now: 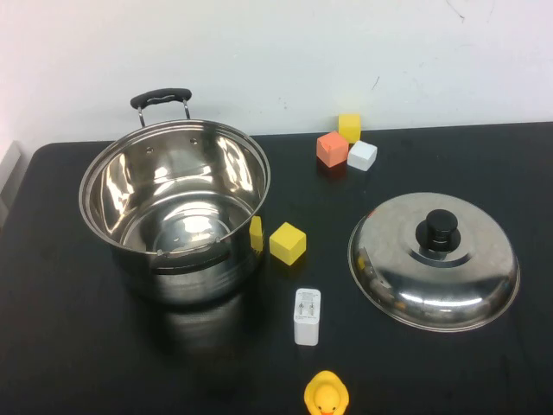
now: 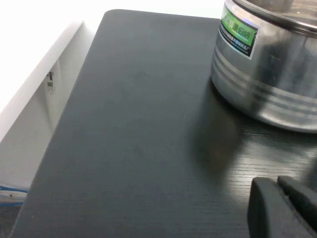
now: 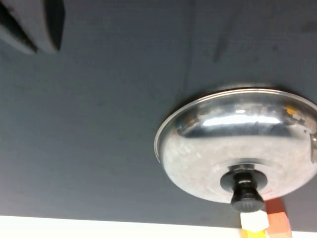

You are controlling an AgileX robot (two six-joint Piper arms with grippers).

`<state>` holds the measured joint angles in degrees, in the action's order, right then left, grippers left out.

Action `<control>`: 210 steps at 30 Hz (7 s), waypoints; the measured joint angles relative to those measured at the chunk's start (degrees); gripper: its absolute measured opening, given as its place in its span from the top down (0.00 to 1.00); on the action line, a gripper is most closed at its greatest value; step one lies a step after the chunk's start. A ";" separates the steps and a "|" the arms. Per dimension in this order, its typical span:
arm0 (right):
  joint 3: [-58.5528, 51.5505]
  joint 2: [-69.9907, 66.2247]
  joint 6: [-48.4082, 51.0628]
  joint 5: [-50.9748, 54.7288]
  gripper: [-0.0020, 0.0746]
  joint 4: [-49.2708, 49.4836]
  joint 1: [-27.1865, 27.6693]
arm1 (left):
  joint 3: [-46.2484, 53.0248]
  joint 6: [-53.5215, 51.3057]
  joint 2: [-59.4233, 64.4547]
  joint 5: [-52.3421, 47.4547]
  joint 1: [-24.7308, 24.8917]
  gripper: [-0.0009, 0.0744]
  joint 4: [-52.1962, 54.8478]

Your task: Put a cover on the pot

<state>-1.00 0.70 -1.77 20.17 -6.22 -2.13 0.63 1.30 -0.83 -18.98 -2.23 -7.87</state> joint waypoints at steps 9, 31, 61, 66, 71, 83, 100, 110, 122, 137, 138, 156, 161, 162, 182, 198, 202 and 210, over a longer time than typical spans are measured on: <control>0.00 0.00 0.00 -0.14 0.98 0.11 0.00 | 0.00 0.00 0.00 0.00 0.00 0.99 0.00; -0.46 0.00 -9.26 -0.24 0.98 41.69 0.00 | 0.00 0.00 0.00 0.00 0.00 0.99 0.00; 29.35 -31.61 77.13 11.05 0.98 68.30 -0.35 | 0.00 0.00 0.00 -0.10 0.00 0.99 -0.10; 30.22 -38.57 71.93 3.49 0.90 62.06 -4.95 | 0.00 0.00 0.00 -0.10 0.00 0.99 -0.10; 30.21 -44.24 50.39 -16.99 0.61 48.72 -13.56 | 0.00 0.00 0.00 -0.10 0.00 0.99 -0.10; 30.33 -73.89 11.51 -68.82 0.19 12.04 -19.16 | 0.00 0.00 0.00 -0.10 0.00 0.99 -0.10; 36.21 -110.06 6.45 -84.69 0.21 9.13 -19.26 | 0.00 0.00 0.00 -0.10 0.00 0.99 -0.10; 40.68 -117.57 5.99 -85.01 0.28 9.03 -19.26 | 0.00 0.00 0.00 -0.10 0.00 0.99 -0.10; 39.45 -115.50 3.15 -84.35 0.54 9.12 -19.39 | 0.00 0.00 0.00 -0.10 0.00 0.99 -0.10; 58.70 -87.40 -19.24 -50.28 0.54 -23.51 -27.84 | 0.00 0.00 0.00 -0.10 0.00 0.99 -0.10; 61.63 -87.87 -21.01 -46.98 0.54 -26.44 -29.70 | 0.00 0.00 0.00 -0.10 0.00 0.99 -0.10; 101.42 -120.23 -42.52 -36.75 0.54 -40.12 -36.76 | 0.00 0.00 0.00 -0.10 0.00 0.99 -0.10; 105.43 -125.15 -44.38 -36.73 0.54 -40.99 -37.78 | 0.00 0.00 0.00 -0.10 0.00 0.99 -0.10; 105.98 -125.74 -44.40 -36.62 0.54 -41.47 -37.90 | 0.00 0.00 0.00 -0.10 0.00 0.99 -0.10; 108.07 -129.17 -45.08 -35.94 0.54 -46.03 -39.43 | 0.00 0.00 0.00 -0.10 0.00 0.99 -0.20; 110.02 -132.42 -45.94 -36.77 0.54 -46.14 -40.52 | 0.00 0.00 0.00 -0.10 0.00 0.99 -0.20; 110.14 -132.42 -46.05 -36.65 0.54 -46.42 -40.52 | 0.00 0.00 0.00 -0.10 0.00 0.99 -0.20; 110.26 -132.42 -46.18 -35.61 0.54 -46.50 -40.62 | 0.00 0.00 0.00 -0.10 0.00 0.99 -0.20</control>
<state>109.26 -131.72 -47.94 -15.44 -52.72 -42.75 0.63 1.30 -0.83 -19.08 -2.23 -8.07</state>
